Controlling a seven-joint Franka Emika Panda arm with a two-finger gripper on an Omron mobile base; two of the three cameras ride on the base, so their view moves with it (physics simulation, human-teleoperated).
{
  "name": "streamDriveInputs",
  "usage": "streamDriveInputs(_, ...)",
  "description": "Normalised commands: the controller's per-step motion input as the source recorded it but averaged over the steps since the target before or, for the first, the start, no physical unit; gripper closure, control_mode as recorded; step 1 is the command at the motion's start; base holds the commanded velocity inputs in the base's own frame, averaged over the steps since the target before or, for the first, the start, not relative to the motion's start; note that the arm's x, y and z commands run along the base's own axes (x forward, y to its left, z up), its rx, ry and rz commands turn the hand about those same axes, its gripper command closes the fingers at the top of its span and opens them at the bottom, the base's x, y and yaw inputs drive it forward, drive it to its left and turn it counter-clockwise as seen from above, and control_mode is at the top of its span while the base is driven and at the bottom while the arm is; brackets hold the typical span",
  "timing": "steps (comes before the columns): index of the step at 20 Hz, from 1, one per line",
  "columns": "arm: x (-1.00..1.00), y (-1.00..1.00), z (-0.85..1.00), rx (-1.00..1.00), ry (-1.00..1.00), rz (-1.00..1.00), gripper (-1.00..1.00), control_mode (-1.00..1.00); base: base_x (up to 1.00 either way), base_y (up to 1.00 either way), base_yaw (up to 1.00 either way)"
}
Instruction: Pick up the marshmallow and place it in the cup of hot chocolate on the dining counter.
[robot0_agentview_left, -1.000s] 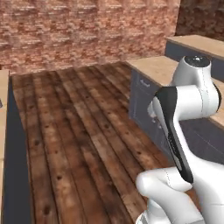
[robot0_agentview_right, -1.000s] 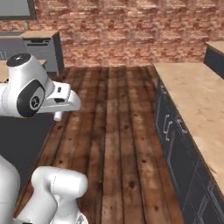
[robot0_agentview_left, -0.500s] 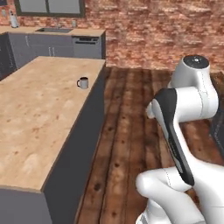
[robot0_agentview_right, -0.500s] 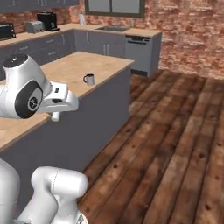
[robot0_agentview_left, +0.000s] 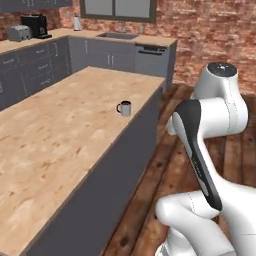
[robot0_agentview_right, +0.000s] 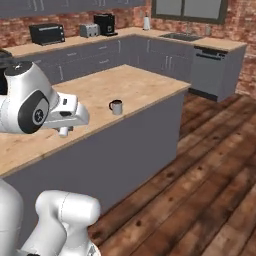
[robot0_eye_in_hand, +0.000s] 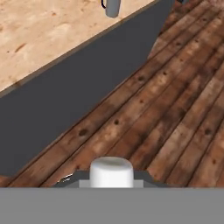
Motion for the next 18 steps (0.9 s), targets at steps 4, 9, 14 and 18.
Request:
streamDriveInputs(4,0.0,0.0,0.0,0.0,0.0,0.0,1.0,1.0,1.0,-0.51,0.46)
streamDriveInputs(9,0.0,0.0,0.0,0.0,0.0,0.0,1.0,1.0,0.44,-0.62,0.69)
streamDriveInputs(14,0.0,0.0,0.0,0.0,0.0,0.0,1.0,1.0,-0.12,-0.81,0.67)
streamDriveInputs(18,0.0,0.0,0.0,0.0,0.0,0.0,1.0,1.0,-0.01,-0.65,0.71)
